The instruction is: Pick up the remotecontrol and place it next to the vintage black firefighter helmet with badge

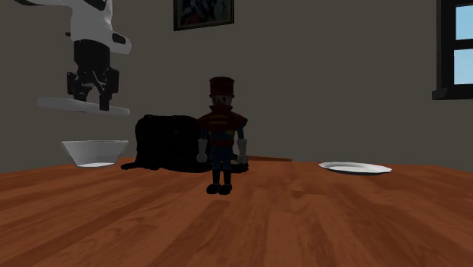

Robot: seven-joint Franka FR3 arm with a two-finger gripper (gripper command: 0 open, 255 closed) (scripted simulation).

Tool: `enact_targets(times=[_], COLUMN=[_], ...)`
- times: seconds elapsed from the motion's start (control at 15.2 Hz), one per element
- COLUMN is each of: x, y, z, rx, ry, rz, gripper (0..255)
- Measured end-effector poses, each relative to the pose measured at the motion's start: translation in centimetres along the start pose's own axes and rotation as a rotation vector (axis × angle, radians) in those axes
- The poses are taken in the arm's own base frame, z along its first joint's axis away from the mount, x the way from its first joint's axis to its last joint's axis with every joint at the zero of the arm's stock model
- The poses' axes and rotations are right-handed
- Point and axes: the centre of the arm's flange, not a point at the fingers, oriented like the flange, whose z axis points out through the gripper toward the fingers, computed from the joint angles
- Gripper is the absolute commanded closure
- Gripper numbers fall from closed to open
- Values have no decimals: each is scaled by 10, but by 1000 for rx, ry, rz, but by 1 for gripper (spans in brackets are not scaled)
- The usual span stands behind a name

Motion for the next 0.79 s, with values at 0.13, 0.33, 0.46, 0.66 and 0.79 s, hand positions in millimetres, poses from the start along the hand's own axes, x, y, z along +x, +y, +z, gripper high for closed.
enact_targets(times=[0.13,0.33,0.46,0.66,0.79], x=[1,0,2,2,1], y=[-1,-2,0,0,0], z=[11,25,36,53,62], rx=[0,0,0,0,0], ry=[0,0,0,0,0], rz=[0,0,0,0,0], gripper=[255,255,255,255,255])
